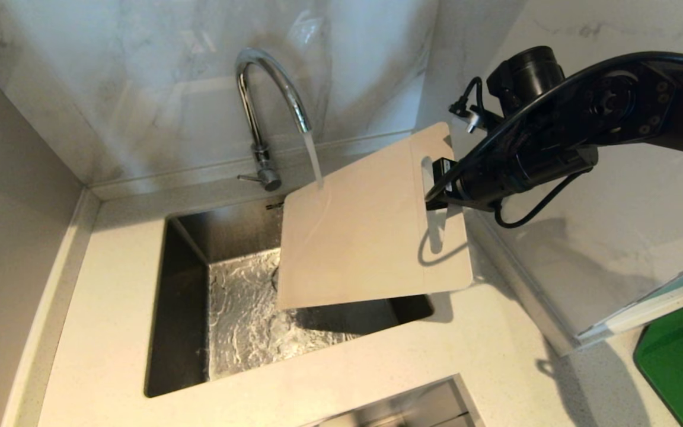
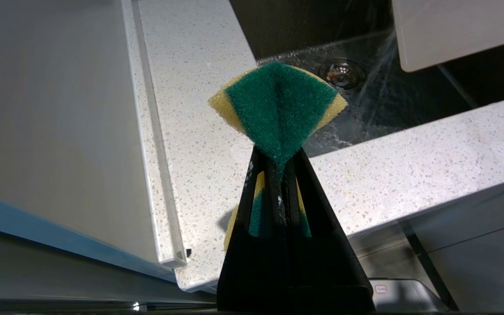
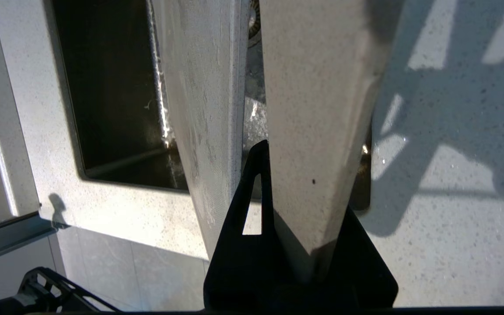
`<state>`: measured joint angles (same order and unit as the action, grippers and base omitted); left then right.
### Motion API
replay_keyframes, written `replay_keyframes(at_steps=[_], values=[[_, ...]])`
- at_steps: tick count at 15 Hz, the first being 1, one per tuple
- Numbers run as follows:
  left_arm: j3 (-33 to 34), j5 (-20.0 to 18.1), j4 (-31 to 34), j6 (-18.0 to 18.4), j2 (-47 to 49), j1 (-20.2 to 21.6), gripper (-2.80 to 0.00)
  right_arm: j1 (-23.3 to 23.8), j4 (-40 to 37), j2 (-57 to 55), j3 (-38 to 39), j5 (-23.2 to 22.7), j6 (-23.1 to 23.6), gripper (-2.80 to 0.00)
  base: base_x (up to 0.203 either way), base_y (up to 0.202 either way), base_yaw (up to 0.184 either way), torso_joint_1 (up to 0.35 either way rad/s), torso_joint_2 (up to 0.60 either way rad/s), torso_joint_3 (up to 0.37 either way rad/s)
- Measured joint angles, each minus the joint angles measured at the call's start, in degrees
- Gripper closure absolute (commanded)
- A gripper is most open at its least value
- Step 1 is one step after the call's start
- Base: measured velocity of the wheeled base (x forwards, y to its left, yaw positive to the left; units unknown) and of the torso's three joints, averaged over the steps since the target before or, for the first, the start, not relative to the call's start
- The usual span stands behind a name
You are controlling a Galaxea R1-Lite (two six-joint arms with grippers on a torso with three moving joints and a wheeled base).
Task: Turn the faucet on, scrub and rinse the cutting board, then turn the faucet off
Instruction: Scrub the cutting board underwater
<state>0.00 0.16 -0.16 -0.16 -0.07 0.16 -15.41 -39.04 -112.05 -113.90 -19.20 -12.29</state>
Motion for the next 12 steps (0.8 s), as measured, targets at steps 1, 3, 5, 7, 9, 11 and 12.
replay_keyframes(at_steps=[1, 3, 5, 7, 9, 11, 12], values=[[0.00, -0.02, 0.02, 0.02, 0.00, 0.00, 0.00, -0.07, 0.52, -0.42, 0.00, -0.05, -0.06, 0.00, 0.000, 0.000, 0.000, 0.000, 0.00, 0.000], [0.00, 0.00, 0.00, 0.00, 0.00, 0.00, 0.00, -0.16, 0.68, -1.42, 0.00, -0.37, -0.05, 0.00, 0.000, 0.000, 0.000, 0.000, 0.00, 0.000], [0.00, 0.00, 0.00, 0.00, 0.00, 0.00, 0.00, -0.18, 1.84, -2.84, 0.00, -0.72, -0.06, 0.00, 0.000, 0.000, 0.000, 0.000, 0.00, 0.000], [0.00, 0.00, 0.00, 0.00, 0.00, 0.00, 0.00, -0.41, 2.10, -4.31, 0.00, -0.96, -0.17, 0.00, 0.000, 0.000, 0.000, 0.000, 0.00, 0.000], [0.00, 0.00, 0.00, 0.00, 0.00, 0.00, 0.00, -0.81, 4.18, -5.56, 0.00, -1.02, -0.38, 0.00, 0.000, 0.000, 0.000, 0.000, 0.00, 0.000], [0.00, 0.00, 0.00, 0.01, 0.00, 0.00, 0.00, -1.46, 4.37, -6.34, 0.00, -1.05, -0.47, 0.00, 0.000, 0.000, 0.000, 0.000, 0.00, 0.000], [0.00, -0.01, 0.02, 0.02, 0.00, 0.00, 0.00, -1.82, 5.05, -6.73, 0.00, -1.02, -1.03, 0.00, 0.000, 0.000, 0.000, 0.000, 0.00, 0.000]])
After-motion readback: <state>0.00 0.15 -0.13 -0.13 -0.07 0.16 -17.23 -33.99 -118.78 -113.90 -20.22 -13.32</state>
